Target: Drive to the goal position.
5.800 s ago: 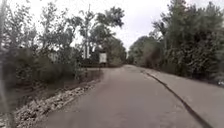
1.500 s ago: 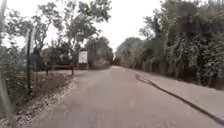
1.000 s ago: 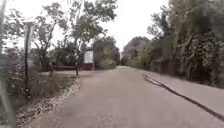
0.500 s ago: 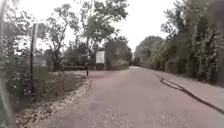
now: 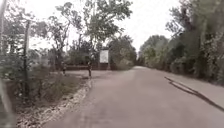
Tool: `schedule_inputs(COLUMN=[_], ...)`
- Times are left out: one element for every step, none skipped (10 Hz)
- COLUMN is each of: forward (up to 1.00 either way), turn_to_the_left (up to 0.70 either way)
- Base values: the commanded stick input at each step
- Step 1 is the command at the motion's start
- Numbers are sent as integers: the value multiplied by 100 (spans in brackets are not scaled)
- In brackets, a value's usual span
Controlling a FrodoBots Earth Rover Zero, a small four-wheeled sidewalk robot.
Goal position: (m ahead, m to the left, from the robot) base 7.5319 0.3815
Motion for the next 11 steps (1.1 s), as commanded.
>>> schedule_inputs(forward=[70, 70, 70, 70, 70, 70, 70, 70, 70, 70, 70], turn_to_the_left=[0, 0, 0, 0, 0, 0, 0, 0, 0, 0, 0])
